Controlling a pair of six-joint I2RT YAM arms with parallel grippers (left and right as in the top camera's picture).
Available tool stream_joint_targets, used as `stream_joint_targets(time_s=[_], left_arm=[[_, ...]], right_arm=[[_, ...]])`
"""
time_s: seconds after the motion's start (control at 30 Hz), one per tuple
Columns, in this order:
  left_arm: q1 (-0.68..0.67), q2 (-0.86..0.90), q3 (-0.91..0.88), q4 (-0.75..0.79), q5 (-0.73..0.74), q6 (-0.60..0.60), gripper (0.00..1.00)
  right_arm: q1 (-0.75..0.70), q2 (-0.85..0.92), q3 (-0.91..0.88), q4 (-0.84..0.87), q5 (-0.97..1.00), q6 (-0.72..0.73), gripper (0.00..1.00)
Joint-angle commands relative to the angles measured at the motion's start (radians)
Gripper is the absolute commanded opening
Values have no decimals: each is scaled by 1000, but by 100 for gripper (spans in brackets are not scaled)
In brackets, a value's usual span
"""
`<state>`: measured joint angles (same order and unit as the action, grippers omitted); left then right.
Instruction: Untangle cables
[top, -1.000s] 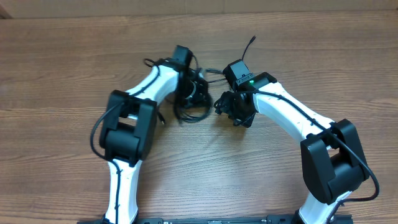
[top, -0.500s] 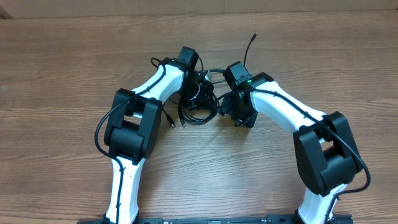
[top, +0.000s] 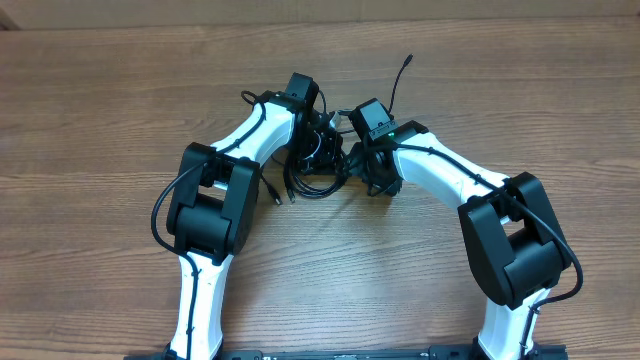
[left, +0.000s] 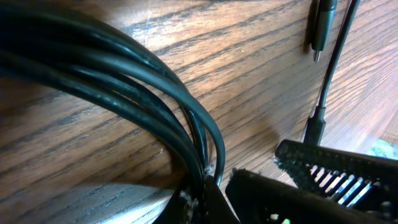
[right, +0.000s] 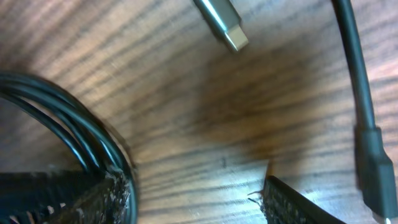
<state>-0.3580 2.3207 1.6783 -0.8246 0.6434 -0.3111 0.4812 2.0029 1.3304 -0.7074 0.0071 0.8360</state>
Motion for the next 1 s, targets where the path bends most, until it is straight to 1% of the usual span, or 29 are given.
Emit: stream_joint_targets(time_s=[0.0,0.37,0.47,0.8,0.97], left_arm=[[18,86,-45,-13,-258,20,4],[19,86,-45,-13,-259,20,4],[19,86,-45,-14,-259,23,4],[26,86,-38,-40,-259,103,4],[40,86,-25,-65,-259,111,4]], right_arm=[[6,7,12,27,24,5,70],[42,41,11,56,53,-4,69],[50,73,11,56,60,-34,69],[51,96,11,9,63,-62,69],[52,96,11,11,63,-134,69]])
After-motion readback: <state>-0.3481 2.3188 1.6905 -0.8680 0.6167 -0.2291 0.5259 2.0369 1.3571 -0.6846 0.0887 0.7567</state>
